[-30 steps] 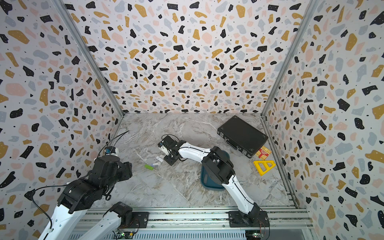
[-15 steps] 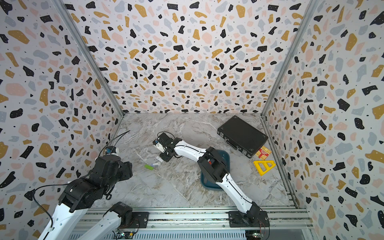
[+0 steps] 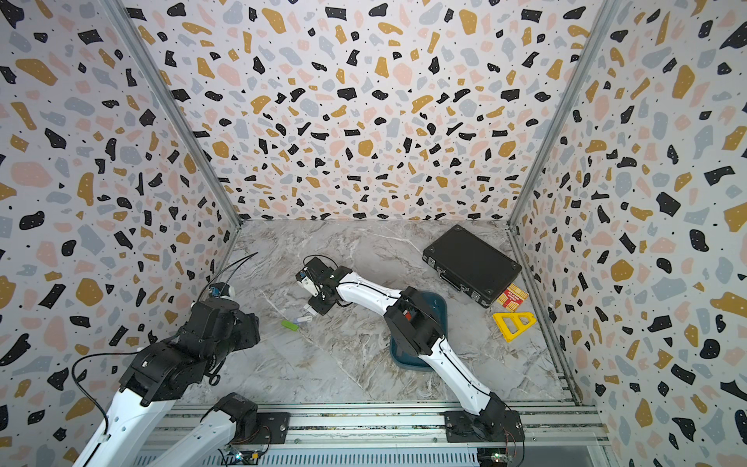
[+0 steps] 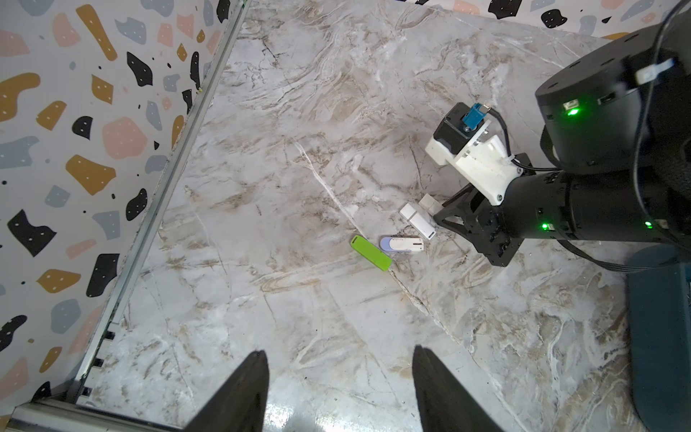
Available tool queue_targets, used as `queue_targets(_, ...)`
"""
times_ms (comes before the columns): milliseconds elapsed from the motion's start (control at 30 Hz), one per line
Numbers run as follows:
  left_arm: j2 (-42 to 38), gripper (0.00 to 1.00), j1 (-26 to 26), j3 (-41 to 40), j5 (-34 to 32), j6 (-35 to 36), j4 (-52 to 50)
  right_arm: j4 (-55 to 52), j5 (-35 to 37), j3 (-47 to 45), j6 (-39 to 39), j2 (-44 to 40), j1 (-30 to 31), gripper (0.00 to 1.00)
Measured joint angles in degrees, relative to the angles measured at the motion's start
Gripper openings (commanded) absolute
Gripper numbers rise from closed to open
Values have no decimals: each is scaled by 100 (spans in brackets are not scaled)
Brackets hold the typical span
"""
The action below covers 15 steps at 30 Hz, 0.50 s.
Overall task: Put the usb flash drive into the storage box
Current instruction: Pick up the USB flash from the center of the board, then place the USB flash in the storage box.
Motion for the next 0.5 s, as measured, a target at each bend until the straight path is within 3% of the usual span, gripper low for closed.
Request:
queue_targets(100, 92, 66, 0, 0, 17, -4, 0, -46, 201, -538, 149, -680, -24, 10)
queue_targets(267, 538, 64, 0, 0, 160, -74, 28, 208, 319, -2378, 645, -2909, -380, 11)
queue_targets(400, 901, 63, 0, -205, 490, -232, 485, 492, 579, -4087, 1084, -4859, -1191, 13)
queue_targets(500, 1211, 63, 0, -507, 715, -369, 894, 560, 839, -5235, 1349, -5799, -1840, 13)
